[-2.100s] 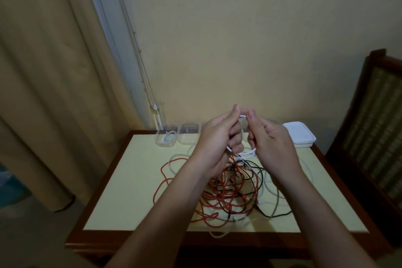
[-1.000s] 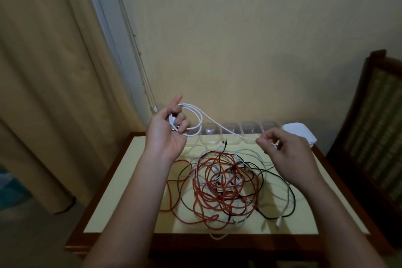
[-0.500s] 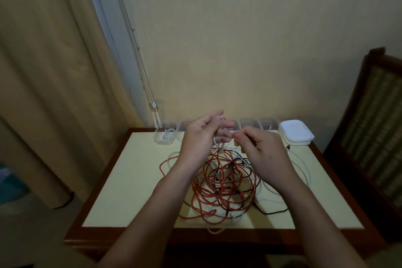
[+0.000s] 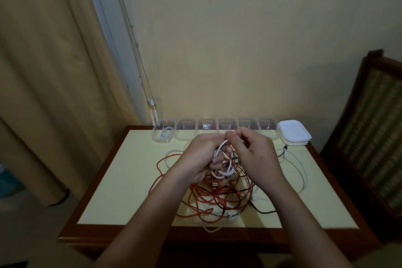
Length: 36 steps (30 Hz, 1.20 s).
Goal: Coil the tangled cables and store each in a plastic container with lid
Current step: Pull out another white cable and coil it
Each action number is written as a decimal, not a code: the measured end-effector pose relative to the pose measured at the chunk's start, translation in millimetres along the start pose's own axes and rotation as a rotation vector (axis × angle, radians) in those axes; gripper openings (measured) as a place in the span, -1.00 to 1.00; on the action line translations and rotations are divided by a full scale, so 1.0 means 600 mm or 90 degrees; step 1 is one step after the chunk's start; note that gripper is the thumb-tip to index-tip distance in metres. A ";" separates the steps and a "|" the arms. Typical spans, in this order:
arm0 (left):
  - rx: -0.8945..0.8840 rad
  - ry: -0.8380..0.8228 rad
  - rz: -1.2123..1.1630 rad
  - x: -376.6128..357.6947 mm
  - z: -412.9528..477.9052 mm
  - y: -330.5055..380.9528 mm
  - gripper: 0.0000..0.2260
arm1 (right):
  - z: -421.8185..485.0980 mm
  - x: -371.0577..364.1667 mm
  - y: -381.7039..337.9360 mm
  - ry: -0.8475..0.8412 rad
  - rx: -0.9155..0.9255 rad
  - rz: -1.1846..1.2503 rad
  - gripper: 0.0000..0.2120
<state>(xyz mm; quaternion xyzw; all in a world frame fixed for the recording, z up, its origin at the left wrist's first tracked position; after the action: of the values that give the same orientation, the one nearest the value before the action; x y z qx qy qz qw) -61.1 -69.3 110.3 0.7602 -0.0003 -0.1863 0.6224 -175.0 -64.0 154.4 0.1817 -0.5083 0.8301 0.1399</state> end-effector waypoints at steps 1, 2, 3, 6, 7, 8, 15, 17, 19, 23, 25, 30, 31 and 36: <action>0.014 -0.016 -0.031 -0.005 0.000 -0.006 -0.74 | 0.000 0.002 0.004 0.015 -0.007 -0.006 -0.77; 0.021 -0.027 -0.064 -0.009 0.000 -0.006 -0.75 | -0.001 0.005 0.008 0.035 -0.014 -0.012 -0.78; 0.020 -0.030 -0.094 -0.008 0.002 -0.003 -0.75 | -0.001 0.007 0.012 0.055 -0.022 -0.018 -0.79; 0.013 -0.038 -0.166 -0.001 0.005 0.009 -0.78 | -0.003 0.002 0.035 0.070 -0.074 -0.026 -0.72; 0.010 -0.050 -0.180 -0.001 0.005 0.013 -0.80 | -0.003 -0.006 0.041 0.042 -0.095 -0.009 -0.65; 0.008 -0.058 -0.189 -0.001 0.005 0.016 -0.82 | -0.003 -0.017 0.046 0.001 -0.119 0.017 -0.56; -0.037 -0.004 -0.124 0.021 0.007 0.015 -0.82 | 0.009 -0.027 0.011 0.004 -0.072 0.065 -0.50; -0.051 0.014 -0.097 0.027 0.005 0.015 -0.80 | 0.011 -0.025 0.005 0.018 -0.053 0.056 -0.50; -0.051 0.006 -0.087 0.026 0.003 0.015 -0.78 | 0.009 -0.023 0.001 0.024 -0.034 0.046 -0.56; -0.083 0.013 -0.076 0.036 0.004 0.033 -0.79 | 0.002 -0.037 0.011 -0.007 -0.043 0.069 -0.60; -0.107 0.046 -0.098 0.060 0.005 0.050 -0.81 | -0.005 -0.035 0.022 -0.016 -0.055 0.064 -0.61; -0.133 0.081 -0.211 0.115 0.001 0.084 -0.82 | -0.025 -0.024 0.058 -0.059 -0.041 -0.028 -0.77; -0.131 0.081 -0.234 0.119 0.001 0.085 -0.82 | -0.029 -0.023 0.069 -0.069 -0.040 -0.053 -0.78; -0.129 0.082 -0.312 0.115 -0.002 0.074 -0.82 | -0.046 -0.046 0.088 -0.116 0.005 -0.173 -0.87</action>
<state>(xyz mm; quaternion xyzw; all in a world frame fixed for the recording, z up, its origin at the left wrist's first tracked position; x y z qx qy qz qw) 13.5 -94.1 133.0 0.6818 0.2422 -0.2818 0.6301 -176.6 -64.4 88.8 0.3240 -0.4863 0.7857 0.2031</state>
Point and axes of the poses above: each hand's wrist, its own z-axis towards the middle knuckle, its own x-axis out of the back of the hand, y = z × x, the point moved 10 cm from there along z, towards the middle knuckle, and after that the axes turned 6 degrees about -y, right-handed, at the moved point
